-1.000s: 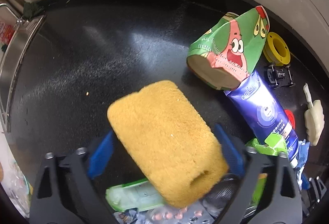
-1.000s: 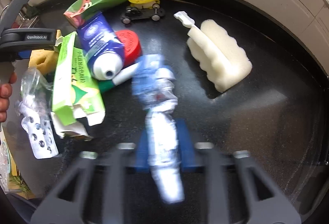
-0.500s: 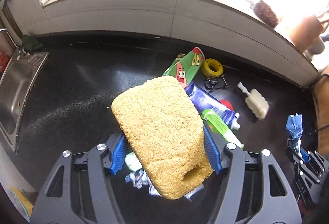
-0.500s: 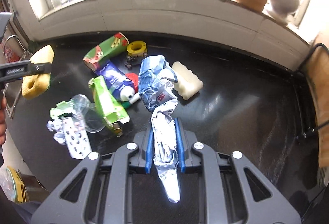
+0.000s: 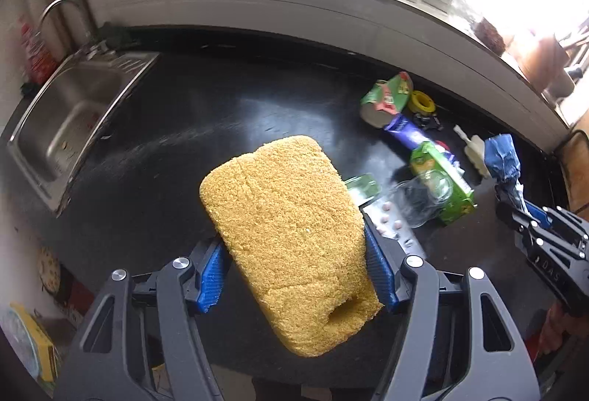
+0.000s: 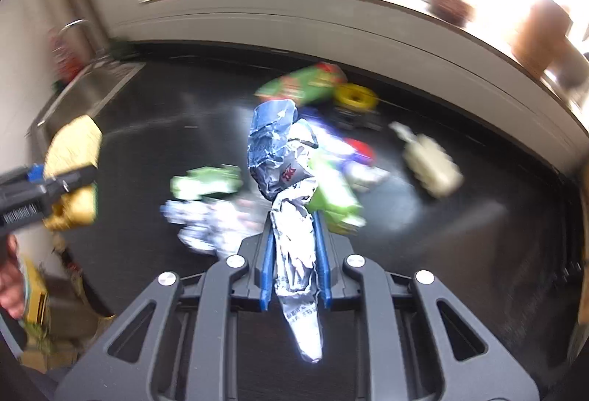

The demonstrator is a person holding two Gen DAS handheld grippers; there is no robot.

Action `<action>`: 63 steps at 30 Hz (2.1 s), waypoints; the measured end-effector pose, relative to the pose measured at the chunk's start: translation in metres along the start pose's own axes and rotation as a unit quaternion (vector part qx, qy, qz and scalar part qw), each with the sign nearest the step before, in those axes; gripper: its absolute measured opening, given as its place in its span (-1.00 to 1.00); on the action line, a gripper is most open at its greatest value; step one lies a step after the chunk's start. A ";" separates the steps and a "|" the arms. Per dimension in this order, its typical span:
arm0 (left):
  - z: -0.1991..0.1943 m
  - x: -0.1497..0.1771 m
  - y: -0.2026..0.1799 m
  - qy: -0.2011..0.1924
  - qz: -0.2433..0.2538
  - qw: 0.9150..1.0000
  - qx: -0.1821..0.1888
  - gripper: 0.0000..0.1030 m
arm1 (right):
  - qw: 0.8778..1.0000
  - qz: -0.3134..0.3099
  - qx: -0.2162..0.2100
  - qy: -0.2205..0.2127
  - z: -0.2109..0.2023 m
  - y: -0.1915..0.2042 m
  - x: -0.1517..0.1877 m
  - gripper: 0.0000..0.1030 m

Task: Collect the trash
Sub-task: 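Carry sponge and foil to the bin and open both tools over it, then return both tools to the countertop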

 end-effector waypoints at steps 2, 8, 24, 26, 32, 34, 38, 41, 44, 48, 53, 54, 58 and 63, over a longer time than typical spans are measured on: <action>-0.017 0.021 0.043 -0.008 -0.032 0.999 -0.024 0.24 | 0.997 -0.049 -0.053 -0.002 -0.002 0.071 -0.010 -0.61; -0.070 0.139 0.207 -0.005 -0.185 0.976 -0.114 0.24 | 0.956 -0.204 -0.208 0.029 -0.019 0.283 0.018 -0.61; -0.006 0.303 0.388 -0.006 -0.361 0.927 -0.104 0.28 | 0.860 -0.380 -0.277 0.198 0.040 0.579 0.193 -0.61; -0.004 0.307 0.390 -0.009 -0.368 0.924 -0.098 0.29 | 0.860 -0.387 -0.267 0.200 0.051 0.593 0.195 -0.61; 0.000 0.310 0.399 -0.009 -0.367 0.925 -0.095 0.75 | 0.863 -0.395 -0.249 0.193 0.075 0.603 0.180 0.14; -0.001 0.310 0.403 -0.013 -0.361 0.927 -0.097 0.77 | 0.866 -0.386 -0.259 0.184 0.069 0.600 0.172 0.43; 0.000 0.311 0.403 -0.006 -0.356 0.929 -0.098 0.79 | 0.866 -0.386 -0.261 0.178 0.063 0.589 0.159 0.45; -0.009 0.306 0.401 -0.009 -0.355 0.929 -0.102 0.79 | 0.872 -0.381 -0.264 0.156 0.047 0.575 0.144 0.54; -0.026 0.292 0.390 -0.020 -0.343 0.933 -0.106 0.79 | 0.890 -0.357 -0.256 0.125 0.025 0.535 0.116 0.62; -0.053 0.246 0.351 -0.029 -0.271 0.955 -0.121 0.84 | 0.918 -0.313 -0.231 0.080 0.001 0.461 0.074 0.66; -0.061 0.152 0.252 -0.052 -0.120 0.989 -0.068 0.86 | 0.962 -0.233 -0.141 0.008 -0.022 0.319 0.014 0.75; -0.058 0.134 0.230 -0.052 -0.091 0.993 -0.054 0.87 | 0.969 -0.214 -0.123 -0.003 -0.027 0.291 0.006 0.76; -0.047 0.060 0.127 -0.062 0.025 0.998 0.002 0.87 | 0.991 -0.116 -0.048 -0.038 -0.046 0.164 -0.017 0.78; -0.031 -0.004 -0.002 -0.065 0.102 0.989 0.081 0.87 | 0.998 -0.012 0.019 -0.062 -0.073 0.023 -0.013 0.79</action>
Point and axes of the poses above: each gripper's, at about its wrist camera, not at the fingertips, and z roughly the way its jaws point, y to its left, x to its underside, the point moved 10 cm from there along z, roughly the way its jaws point, and after that the axes turned 6 degrees about x, right-handed, at the moved point
